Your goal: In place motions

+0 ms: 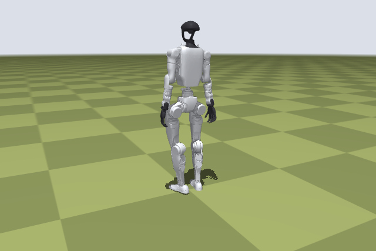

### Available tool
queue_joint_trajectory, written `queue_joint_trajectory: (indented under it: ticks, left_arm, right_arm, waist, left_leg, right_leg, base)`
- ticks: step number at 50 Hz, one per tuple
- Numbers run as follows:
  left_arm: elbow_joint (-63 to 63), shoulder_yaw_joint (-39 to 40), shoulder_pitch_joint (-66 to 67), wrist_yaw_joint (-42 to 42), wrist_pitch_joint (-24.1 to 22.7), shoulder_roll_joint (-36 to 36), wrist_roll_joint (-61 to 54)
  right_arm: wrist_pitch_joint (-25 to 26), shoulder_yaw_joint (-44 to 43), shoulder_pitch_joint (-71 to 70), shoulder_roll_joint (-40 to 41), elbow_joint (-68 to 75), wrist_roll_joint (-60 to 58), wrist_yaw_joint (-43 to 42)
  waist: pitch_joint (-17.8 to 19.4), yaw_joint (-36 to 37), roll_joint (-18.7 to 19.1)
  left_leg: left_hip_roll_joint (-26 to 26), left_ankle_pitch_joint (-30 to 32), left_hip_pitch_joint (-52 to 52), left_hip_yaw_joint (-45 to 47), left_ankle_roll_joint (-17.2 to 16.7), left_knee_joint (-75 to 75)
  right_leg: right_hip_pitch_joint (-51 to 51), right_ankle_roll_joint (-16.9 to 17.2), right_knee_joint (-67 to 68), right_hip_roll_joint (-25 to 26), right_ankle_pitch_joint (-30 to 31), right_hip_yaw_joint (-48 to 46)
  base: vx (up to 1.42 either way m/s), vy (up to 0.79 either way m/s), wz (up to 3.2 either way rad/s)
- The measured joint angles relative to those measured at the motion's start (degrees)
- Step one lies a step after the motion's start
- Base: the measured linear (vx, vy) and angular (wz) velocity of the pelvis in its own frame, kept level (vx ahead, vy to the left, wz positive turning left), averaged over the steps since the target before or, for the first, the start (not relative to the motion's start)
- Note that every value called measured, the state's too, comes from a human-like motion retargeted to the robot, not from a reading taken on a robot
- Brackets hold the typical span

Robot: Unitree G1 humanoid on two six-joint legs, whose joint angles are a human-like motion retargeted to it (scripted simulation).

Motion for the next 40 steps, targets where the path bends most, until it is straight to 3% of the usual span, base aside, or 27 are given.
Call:
queue_joint_trajectory:
  ticks: [5,9,17,20,25,30,37,40]
  left_arm:
    - [-0.56,-0.41,0.36,0.41,-0.37,0.68,0.44]
    - [-0.42,-0.3,0.54,0.4,-0.33,0.75,0.78]
    - [-0.91,-0.53,1.12,0.53,-0.39,1.27,1.45]
    - [-2.63,-0.42,1.06,-0.19,-0.72,1.48,1.85]
    - [-4.84,-1.41,0.72,0.48,-2.5,1.16,0.75]
    - [-2.74,-1.7,1.01,1.43,-3.0,0.99,1.02]
    - [0.55,-0.82,2.2,2.78,-2.46,1.33,2.27]
    - [1.19,-0.3,3.07,2.94,-2.45,1.69,2.43]
  right_arm:
    - [-0.62,-1.13,1.19,0.28,-1.75,1.11,0.69]
    - [-1.1,-0.82,1.32,0.46,-2.85,1.32,0.57]
    - [-1.39,-0.15,0.49,0.53,-3.57,1.39,0.38]
    - [-1.25,-0.33,0.4,0.59,-3.9,2.58,0.63]
    - [-1.42,-1.01,0.37,0.46,-4.94,2.81,1.81]
    - [-0.42,-0.3,-0.03,-0.47,-5.26,-1.09,-0.02]
    - [-0.26,-0.73,0.51,-0.34,-3.76,0.97,0.67]
    - [-0.1,-1.03,1.12,-0.04,-3.12,0.87,0.83]
  waist:
    - [0.07,-0.13,-0.11]
    - [0.57,-0.51,0.29]
    - [2.43,-3.34,1.12]
    - [3.76,-0.14,0.5]
    - [5.44,4.96,0.71]
    - [4.82,3.99,1.62]
    - [2.2,1.86,0.13]
    - [0.49,2.67,-1.32]
  left_leg:
    - [0.04,-0.65,-0.73,-0.86,-0.33,0.88]
    - [0.89,-0.68,-2.55,-2.47,-1.21,2.33]
    - [0.98,0.6,-6.3,-9.96,-3.53,4.09]
    - [0.29,1.69,-7.41,-10.75,-5.25,3.75]
    - [-0.29,5.56,-9.38,-11.08,-9.91,0.98]
    - [4.14,-1.25,-7.72,10.96,-12.4,-0.38]
    - [7.9,-4.1,-4.36,16.92,-12.7,2.84]
    - [9.62,-4.29,-2.07,24.07,-12.6,3.97]
  right_leg:
    - [-0.13,2.04,1.48,-0.47,0.12,-1.0]
    - [-1.61,5.57,4.97,-0.25,0.96,1.7]
    - [-3.11,7.9,6.86,1.94,3.19,19.21]
    - [-1.73,4.59,4.79,-1.0,1.07,7.8]
    - [-1.36,3.89,3.57,-1.37,-0.29,1.0]
    - [-0.3,5.07,3.17,-2.13,-1.16,-8.46]
    - [3.02,9.11,2.32,-3.84,-0.68,-22.62]
    - [4.11,10.57,1.92,-4.24,0.4,-27.37]
  base:
    - [0.01,0.01,0.13]
    - [-0.04,-0.03,0.44]
    - [-0.1,-0.1,1.16]
    - [-0.22,-0.1,0.84]
    - [-0.27,-0.07,1.39]
    - [-0.2,0.05,2.06]
    - [-0.14,0.1,2.31]
    - [-0.05,0.12,2.0]
